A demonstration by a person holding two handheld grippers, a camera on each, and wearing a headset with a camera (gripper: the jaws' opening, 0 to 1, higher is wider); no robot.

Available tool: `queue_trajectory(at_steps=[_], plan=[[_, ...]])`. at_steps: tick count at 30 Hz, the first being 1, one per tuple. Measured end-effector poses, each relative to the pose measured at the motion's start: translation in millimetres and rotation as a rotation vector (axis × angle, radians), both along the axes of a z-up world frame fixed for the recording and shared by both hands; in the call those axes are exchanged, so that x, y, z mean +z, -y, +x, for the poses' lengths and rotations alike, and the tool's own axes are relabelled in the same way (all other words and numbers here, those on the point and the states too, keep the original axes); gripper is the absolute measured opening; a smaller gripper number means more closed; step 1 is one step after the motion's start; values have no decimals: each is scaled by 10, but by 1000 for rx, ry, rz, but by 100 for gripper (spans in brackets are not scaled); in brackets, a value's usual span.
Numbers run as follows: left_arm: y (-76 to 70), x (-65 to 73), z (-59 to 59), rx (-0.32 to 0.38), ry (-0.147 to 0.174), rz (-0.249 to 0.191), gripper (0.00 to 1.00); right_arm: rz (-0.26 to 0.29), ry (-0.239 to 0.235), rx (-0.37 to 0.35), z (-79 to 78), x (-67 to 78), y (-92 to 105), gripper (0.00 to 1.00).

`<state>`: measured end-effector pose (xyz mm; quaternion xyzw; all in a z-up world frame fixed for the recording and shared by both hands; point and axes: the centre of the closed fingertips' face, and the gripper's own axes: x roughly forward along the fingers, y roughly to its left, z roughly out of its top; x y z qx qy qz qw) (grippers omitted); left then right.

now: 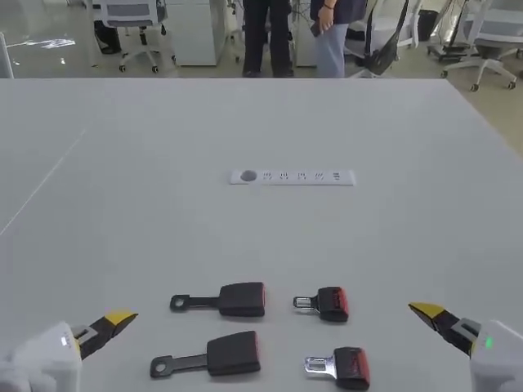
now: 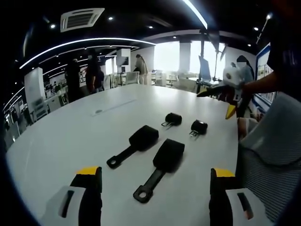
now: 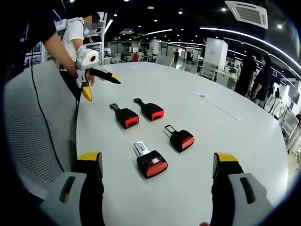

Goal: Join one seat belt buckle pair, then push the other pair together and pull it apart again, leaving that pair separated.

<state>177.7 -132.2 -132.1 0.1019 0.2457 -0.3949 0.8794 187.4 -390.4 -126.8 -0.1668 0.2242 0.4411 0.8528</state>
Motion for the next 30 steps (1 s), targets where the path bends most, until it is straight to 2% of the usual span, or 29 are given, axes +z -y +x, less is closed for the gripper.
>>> queue_trajectory(at_steps=[3, 7, 10, 13, 18, 25, 30], plan=[[25, 6, 18, -18, 2, 8, 96, -30, -15, 22, -11, -34, 3, 96], [9, -34, 28, -54, -10, 23, 93, -39, -26, 41, -11, -31, -18, 94], [83, -27, 73, -83, -5, 43, 92, -54, -33, 63, -12, -46, -28, 91], [164, -16, 101, -113, -23, 56, 89, -70, -43, 84, -8, -64, -49, 89], [298, 20, 122, -151, -31, 77, 84, -92, -50, 114, 0, -102, -68, 85], [387, -52, 134, -215, -61, 119, 74, -124, -68, 150, 9, -177, -76, 78], [428, -125, 144, -262, -77, 170, 68, -152, -82, 182, -7, -240, -79, 73]])
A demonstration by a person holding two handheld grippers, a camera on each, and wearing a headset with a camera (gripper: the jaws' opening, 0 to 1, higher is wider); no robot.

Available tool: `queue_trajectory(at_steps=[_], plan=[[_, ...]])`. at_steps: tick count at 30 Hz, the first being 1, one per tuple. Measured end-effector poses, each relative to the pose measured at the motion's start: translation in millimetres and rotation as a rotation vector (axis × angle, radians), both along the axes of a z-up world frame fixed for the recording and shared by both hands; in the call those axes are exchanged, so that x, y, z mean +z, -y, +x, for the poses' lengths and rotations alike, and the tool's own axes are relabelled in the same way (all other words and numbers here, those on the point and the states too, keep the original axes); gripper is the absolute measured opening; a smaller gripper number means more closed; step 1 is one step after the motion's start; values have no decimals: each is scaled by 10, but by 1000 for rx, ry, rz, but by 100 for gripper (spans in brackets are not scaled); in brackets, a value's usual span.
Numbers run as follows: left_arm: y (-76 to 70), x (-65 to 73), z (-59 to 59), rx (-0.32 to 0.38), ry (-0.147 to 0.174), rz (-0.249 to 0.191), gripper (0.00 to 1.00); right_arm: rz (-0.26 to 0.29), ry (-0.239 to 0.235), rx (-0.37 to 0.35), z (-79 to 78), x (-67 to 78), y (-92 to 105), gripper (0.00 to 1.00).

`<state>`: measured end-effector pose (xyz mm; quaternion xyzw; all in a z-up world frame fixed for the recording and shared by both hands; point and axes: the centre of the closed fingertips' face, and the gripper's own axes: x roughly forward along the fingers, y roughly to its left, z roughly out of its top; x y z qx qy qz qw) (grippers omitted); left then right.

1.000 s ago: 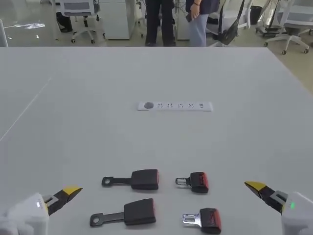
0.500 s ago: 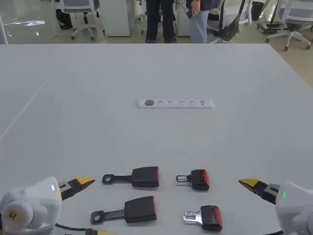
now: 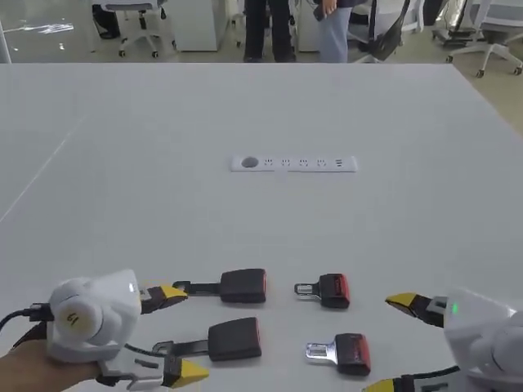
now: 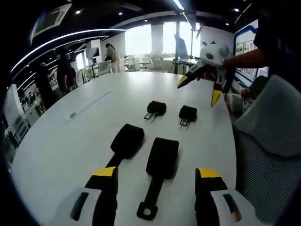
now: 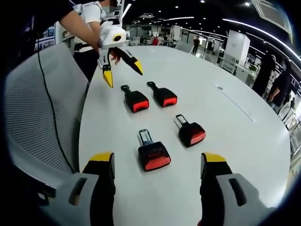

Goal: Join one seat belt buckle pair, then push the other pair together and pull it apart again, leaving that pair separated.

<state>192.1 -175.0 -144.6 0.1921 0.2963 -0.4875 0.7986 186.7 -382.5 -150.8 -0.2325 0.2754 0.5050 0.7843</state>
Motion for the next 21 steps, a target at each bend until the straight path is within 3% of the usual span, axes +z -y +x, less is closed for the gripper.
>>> queue_trajectory(at_steps=[3, 13, 17, 21], plan=[[27, -33, 14, -14, -33, 21, 63, -20, -8, 20, -2, -44, 9, 70], [-17, -228, 112, -51, -74, 79, 56, -55, -13, 80, 9, -127, -42, 62], [68, -250, 101, -77, -91, 99, 54, -64, -20, 98, 22, -172, -66, 60], [43, -354, 143, -106, -112, 125, 51, -76, -29, 119, 30, -225, -74, 58]])
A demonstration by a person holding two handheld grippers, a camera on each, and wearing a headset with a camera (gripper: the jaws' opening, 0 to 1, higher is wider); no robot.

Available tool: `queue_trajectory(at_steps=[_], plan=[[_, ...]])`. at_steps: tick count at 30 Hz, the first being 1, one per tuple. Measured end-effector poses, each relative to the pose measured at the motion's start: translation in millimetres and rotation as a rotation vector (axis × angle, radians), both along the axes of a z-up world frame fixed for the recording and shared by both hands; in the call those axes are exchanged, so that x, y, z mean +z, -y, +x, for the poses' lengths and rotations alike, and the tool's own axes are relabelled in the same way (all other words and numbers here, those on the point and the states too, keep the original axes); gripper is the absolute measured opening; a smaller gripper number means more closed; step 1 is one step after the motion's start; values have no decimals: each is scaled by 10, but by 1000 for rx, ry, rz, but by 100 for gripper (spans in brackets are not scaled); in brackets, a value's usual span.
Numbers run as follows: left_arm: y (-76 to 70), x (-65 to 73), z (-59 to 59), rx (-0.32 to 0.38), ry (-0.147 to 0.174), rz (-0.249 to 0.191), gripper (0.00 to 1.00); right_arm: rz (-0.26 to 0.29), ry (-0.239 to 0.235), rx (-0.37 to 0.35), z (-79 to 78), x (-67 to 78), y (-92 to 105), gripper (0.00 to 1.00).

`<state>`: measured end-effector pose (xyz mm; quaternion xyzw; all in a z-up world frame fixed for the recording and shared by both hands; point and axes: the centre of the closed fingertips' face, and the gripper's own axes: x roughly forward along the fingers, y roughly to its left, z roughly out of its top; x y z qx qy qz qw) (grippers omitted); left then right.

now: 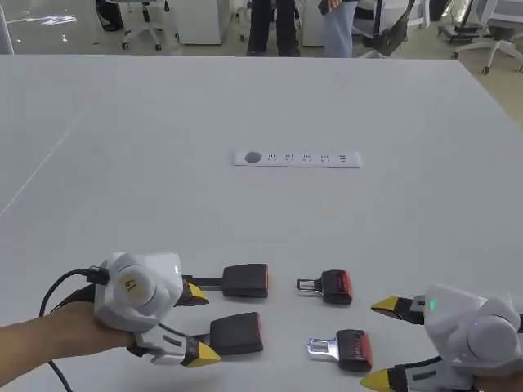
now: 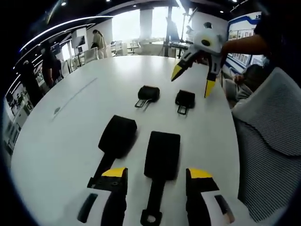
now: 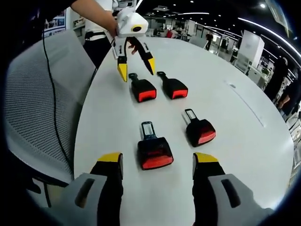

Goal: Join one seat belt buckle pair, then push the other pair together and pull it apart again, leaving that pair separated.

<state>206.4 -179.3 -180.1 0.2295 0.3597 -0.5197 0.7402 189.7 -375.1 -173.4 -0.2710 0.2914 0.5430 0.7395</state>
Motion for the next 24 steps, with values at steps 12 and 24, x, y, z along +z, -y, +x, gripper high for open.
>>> queue_trajectory(at_steps=[12, 24], plan=[[97, -147, 23, -107, -52, 87, 42, -40, -35, 70, -23, -126, -9, 46], [121, -218, -50, -199, -82, 173, 34, -63, -76, 110, 2, -258, -6, 38]])
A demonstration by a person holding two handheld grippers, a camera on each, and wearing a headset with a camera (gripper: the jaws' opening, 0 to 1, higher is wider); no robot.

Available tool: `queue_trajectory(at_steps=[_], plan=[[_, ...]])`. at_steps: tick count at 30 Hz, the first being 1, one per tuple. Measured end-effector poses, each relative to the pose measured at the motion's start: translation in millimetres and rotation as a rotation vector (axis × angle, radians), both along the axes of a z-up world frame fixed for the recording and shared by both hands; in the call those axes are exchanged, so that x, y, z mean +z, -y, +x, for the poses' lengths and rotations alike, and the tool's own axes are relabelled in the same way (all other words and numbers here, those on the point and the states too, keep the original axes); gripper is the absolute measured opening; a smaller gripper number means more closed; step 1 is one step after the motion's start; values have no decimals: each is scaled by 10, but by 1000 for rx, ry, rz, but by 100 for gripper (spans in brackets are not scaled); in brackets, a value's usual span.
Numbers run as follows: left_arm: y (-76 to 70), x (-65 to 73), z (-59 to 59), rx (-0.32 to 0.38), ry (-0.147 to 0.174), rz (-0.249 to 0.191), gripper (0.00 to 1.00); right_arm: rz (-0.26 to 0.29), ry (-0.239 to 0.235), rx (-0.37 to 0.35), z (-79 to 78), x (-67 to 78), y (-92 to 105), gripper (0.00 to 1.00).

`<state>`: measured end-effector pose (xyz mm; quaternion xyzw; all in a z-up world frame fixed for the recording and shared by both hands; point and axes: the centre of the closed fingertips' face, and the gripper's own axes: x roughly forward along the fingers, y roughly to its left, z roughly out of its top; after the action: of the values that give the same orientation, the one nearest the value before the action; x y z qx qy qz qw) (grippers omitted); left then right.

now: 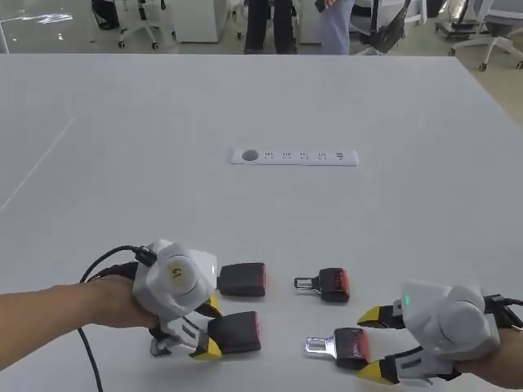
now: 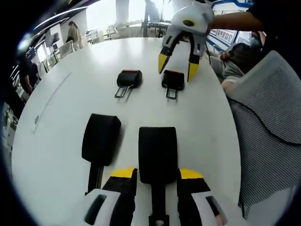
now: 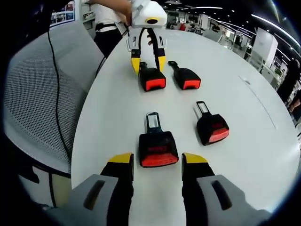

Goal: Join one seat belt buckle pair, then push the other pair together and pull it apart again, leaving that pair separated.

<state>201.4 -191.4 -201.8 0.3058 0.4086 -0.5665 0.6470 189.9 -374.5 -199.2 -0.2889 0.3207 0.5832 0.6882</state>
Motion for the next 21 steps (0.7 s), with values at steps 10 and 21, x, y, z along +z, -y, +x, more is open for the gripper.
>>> queue_trajectory(at_steps=[10, 21], plan=[[-14, -39, -26, -56, -13, 9, 32, -13, -8, 25, 17, -79, -6, 34], [-5, -34, -45, -132, 7, 21, 32, -9, -4, 45, -3, -75, -19, 32]])
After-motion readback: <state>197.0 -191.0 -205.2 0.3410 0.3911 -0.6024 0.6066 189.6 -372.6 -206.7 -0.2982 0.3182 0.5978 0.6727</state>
